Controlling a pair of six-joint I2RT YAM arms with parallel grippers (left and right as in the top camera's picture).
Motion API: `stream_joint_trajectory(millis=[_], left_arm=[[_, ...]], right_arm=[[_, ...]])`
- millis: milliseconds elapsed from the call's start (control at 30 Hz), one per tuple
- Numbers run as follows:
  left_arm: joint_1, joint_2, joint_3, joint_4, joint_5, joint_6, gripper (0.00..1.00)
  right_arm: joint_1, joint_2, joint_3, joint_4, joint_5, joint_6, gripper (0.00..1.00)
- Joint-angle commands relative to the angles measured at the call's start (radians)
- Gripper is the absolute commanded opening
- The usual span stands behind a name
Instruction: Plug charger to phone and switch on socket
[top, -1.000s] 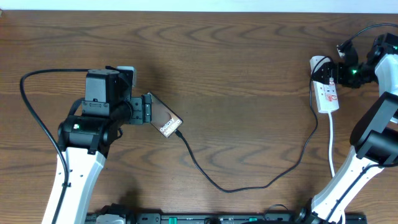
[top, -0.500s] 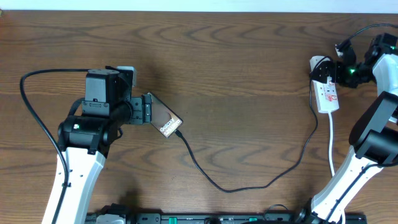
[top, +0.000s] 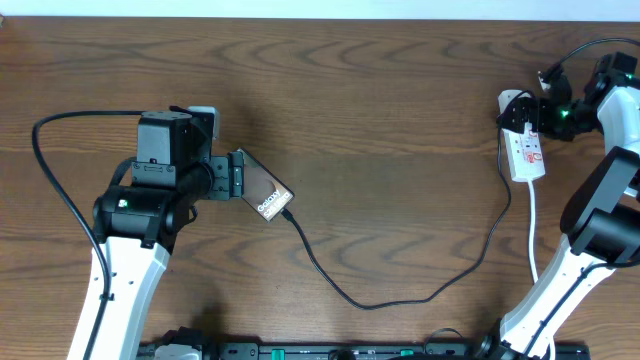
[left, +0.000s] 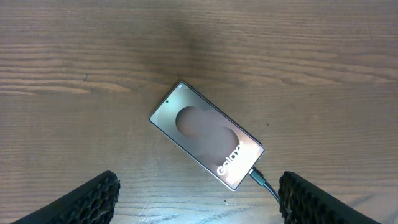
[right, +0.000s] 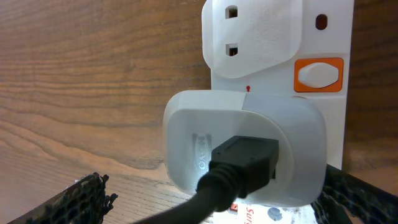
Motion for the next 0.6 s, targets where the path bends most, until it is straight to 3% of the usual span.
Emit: stream_joint_trajectory(millis=[0,567], left_arm=[[-0.003,-0.003,0.009,0.000,-0.013,0.021,0.83],[-0.003,-0.003,0.009,0.000,-0.013,0.021,0.83]], right_arm=[[0.030,0.009,0.021,-0.037,0.004,0.021,0.99],[0.031,0.009,0.077,-0.069,0.012,0.018,0.99]])
